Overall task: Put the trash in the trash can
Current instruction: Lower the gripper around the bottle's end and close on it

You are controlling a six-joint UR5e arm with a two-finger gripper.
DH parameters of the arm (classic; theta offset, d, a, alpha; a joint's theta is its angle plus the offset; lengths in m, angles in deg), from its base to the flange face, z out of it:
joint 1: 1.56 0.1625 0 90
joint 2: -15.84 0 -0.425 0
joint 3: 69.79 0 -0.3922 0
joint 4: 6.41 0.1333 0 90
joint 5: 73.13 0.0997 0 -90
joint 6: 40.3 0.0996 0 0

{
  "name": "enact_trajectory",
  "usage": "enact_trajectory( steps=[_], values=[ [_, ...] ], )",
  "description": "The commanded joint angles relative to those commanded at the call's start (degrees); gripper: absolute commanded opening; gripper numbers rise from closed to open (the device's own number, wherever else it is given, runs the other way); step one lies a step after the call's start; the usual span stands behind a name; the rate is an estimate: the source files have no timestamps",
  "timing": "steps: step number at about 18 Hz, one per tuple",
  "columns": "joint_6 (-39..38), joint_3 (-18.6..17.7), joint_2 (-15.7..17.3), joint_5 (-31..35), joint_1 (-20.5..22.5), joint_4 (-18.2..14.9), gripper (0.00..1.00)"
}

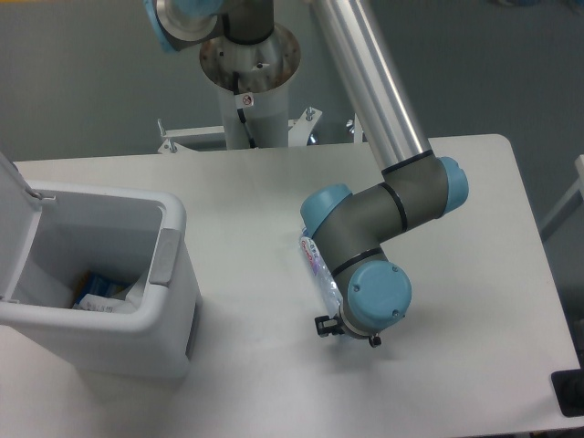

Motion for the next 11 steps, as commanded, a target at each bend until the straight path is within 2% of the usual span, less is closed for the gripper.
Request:
enact_trajectory(
  steps=[11],
  values=[
    [0.1,0.2,0.8,-0.8,0.0,-0.1,0.55]
  ],
)
